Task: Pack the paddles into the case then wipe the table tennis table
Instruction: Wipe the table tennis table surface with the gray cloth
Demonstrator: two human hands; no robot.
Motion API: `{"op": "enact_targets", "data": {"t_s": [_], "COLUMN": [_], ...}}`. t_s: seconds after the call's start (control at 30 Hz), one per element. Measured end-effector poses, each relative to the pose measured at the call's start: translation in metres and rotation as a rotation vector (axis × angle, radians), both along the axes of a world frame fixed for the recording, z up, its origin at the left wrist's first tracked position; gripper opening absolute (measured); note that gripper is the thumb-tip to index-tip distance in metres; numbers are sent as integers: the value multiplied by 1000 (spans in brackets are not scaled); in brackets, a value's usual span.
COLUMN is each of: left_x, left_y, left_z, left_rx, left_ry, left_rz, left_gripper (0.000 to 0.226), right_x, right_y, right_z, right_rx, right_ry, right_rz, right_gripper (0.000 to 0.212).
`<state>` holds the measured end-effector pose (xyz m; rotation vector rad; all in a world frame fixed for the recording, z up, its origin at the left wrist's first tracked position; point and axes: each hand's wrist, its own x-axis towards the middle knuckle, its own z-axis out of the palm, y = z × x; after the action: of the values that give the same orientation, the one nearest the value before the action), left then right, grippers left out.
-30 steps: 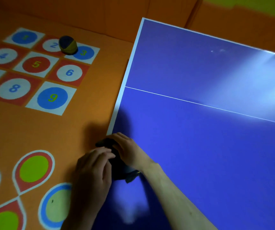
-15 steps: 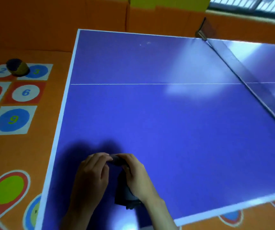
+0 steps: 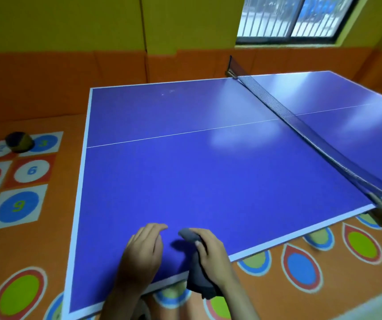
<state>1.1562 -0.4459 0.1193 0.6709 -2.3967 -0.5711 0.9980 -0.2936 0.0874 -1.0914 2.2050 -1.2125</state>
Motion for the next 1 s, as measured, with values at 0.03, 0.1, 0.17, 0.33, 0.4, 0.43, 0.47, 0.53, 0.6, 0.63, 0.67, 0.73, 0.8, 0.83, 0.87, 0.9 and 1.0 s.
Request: {"op": "enact_targets", "data": {"t_s": [0.03,0.1,0.17,0.33,0.4,0.43,0.47,0.53,0.6,0.63,0.67,0.73,0.8,0.83,0.87,0.9,1.0], "left_x": [5,17,30,64,77,84,92,108,127,138,150,176,203,216,228,240,267], "left_y": [2,4,1,-22,-37,-46,-55,-74,-97,-110,-123,-148,-173,-185,-198,-211,-252], "left_z": [4,12,18,26,22,20,19,17,17,17,17,16,15,14,13,11,3], "left_rx": [1,9,35,110,177,200,217,231,231,230,225,221,239,248,254,260,306], "left_ry": [-9,-46,-80,-127,-137,-126,-110,-83,-69,-66,-62,-58,-68,-74,-81,-88,-98], "left_rz": [0,20,51,117,143,148,151,153,148,145,143,152,160,160,160,161,183], "left_gripper": [32,33,35,35,32,32,32,35,38,38,38,36,36,36,36,35,29], "right_x": [3,10,19,48,61,67,75,89,106,116,127,148,170,180,190,199,222], "right_y": [1,1,-4,-25,-37,-44,-53,-73,-99,-115,-131,-165,-196,-210,-223,-235,-269], "right_z": [4,13,23,36,40,42,45,48,51,53,55,59,65,68,72,76,83], "right_rx": [-1,-10,-19,-41,-11,6,19,33,32,33,31,21,24,26,23,17,23], "right_ry": [11,24,17,27,42,56,68,88,114,131,145,150,119,101,88,77,52], "right_rz": [7,22,24,12,32,43,51,48,37,34,32,22,-12,-26,-33,-35,-20], "right_gripper": [36,36,37,40,39,39,38,38,37,36,36,37,39,40,43,47,50]}}
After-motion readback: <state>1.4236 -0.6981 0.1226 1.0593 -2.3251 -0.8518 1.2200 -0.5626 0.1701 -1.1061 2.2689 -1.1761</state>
